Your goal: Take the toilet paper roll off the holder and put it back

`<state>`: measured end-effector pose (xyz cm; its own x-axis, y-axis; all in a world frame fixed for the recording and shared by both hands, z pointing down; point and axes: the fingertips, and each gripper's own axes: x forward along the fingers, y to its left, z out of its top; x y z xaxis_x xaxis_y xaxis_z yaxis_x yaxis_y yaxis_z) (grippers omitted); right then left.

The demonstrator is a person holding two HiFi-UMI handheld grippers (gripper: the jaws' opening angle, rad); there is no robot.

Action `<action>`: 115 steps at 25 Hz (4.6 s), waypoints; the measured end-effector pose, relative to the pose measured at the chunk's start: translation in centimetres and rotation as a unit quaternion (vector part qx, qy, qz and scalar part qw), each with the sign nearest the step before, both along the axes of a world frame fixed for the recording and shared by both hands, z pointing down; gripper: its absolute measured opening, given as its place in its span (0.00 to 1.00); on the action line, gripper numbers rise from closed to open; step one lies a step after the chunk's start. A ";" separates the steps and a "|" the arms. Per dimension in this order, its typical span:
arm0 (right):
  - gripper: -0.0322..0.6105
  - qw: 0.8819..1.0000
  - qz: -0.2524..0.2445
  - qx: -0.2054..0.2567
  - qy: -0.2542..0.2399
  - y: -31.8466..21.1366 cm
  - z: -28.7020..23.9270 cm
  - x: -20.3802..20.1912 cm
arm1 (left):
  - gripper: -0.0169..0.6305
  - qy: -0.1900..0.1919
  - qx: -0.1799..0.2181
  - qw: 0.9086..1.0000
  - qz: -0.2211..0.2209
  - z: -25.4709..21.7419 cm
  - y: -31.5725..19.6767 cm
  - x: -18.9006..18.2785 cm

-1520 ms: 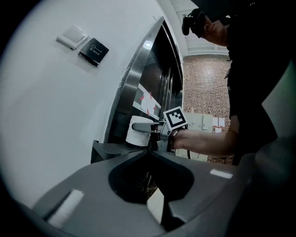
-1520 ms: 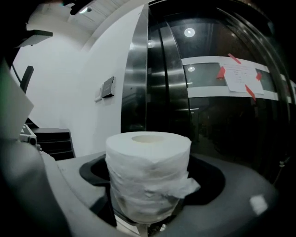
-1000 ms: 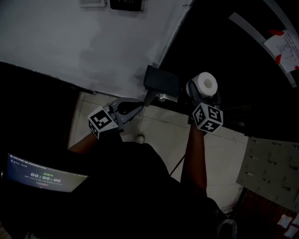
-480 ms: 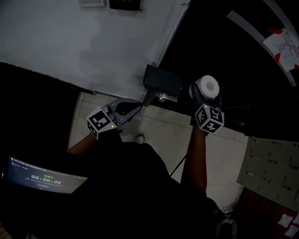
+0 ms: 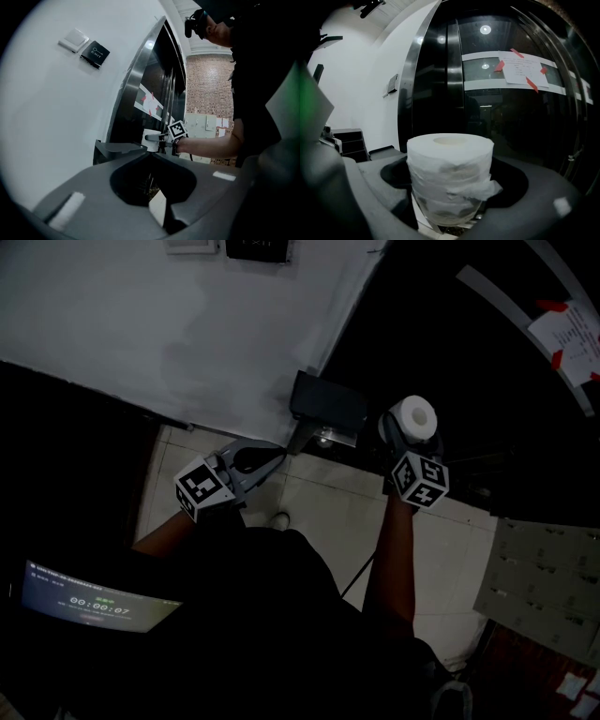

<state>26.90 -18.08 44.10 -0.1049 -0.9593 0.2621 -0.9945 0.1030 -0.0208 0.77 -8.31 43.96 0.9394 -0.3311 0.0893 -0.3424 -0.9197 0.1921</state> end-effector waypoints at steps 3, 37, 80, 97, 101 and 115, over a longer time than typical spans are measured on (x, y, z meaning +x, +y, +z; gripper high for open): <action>0.75 0.998 0.013 0.017 -0.066 0.0 0.2 0.7 | 0.03 0.000 0.001 1.000 -0.001 0.1 -0.1 -0.3; 0.75 0.710 0.134 0.039 -0.691 1.0 14.1 -4.6 | 0.03 0.002 0.006 1.000 -0.007 0.7 -0.1 -1.3; 0.77 0.718 0.071 -0.009 -0.692 6.5 16.0 -13.1 | 0.03 0.005 0.005 1.000 -0.001 0.6 0.0 -0.8; 0.77 0.904 -0.122 0.036 -0.407 8.6 7.4 -12.6 | 0.03 0.006 0.011 1.000 0.008 0.3 -0.1 0.2; 0.77 0.952 -0.216 0.055 -0.209 8.9 4.3 -15.4 | 0.03 0.004 0.013 1.000 0.008 0.3 -0.1 0.2; 0.41 0.924 -0.355 0.129 -0.050 10.8 -2.4 -21.2 | 0.03 0.005 0.017 1.000 0.011 0.1 -0.4 0.3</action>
<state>5.71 -7.26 41.71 -0.7437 -0.6684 -0.0116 -0.6685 0.7436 0.0079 1.06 -8.73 44.03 0.9470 -0.3138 0.0685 -0.3209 -0.9329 0.1634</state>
